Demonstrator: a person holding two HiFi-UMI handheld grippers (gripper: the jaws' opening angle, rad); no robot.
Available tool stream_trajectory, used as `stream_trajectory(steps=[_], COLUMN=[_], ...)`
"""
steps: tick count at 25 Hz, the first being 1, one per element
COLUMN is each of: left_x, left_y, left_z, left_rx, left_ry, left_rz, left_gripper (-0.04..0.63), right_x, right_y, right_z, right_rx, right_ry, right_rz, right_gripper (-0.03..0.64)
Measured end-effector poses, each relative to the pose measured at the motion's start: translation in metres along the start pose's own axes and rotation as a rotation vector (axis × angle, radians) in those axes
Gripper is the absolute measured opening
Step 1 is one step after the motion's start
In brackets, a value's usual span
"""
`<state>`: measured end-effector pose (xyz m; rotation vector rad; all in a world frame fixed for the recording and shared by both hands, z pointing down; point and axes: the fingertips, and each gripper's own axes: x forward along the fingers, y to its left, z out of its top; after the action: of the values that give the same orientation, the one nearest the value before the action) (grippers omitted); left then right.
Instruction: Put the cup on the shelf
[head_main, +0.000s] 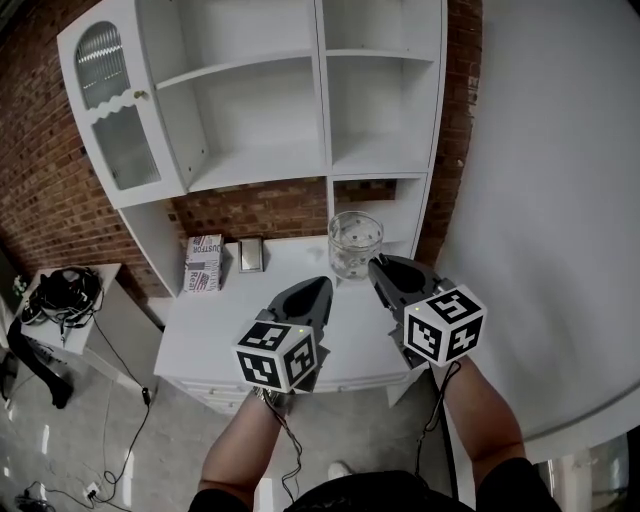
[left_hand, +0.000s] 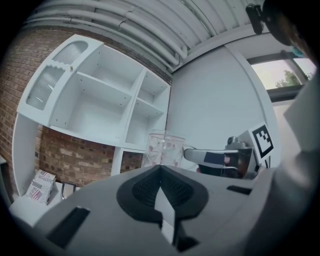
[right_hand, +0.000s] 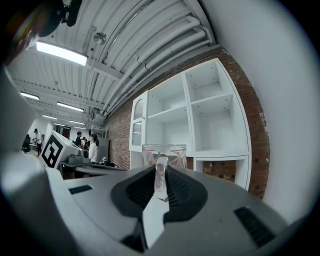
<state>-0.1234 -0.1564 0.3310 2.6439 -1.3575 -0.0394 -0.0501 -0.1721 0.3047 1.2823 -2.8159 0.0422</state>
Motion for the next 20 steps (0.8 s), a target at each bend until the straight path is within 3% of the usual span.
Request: stream_trajectory(steps=[20], left_x=[0.038], left_y=[0.042], left_z=[0.004], left_rx=[0.006], left_ry=[0.017], left_rz=[-0.018], left_gripper=[0.005], right_x=[0.057], right_y=[-0.030], right_z=[-0.001], right_rx=[0.003], right_ry=[0.007], right_rz=[-0.014], right_gripper=[0.037])
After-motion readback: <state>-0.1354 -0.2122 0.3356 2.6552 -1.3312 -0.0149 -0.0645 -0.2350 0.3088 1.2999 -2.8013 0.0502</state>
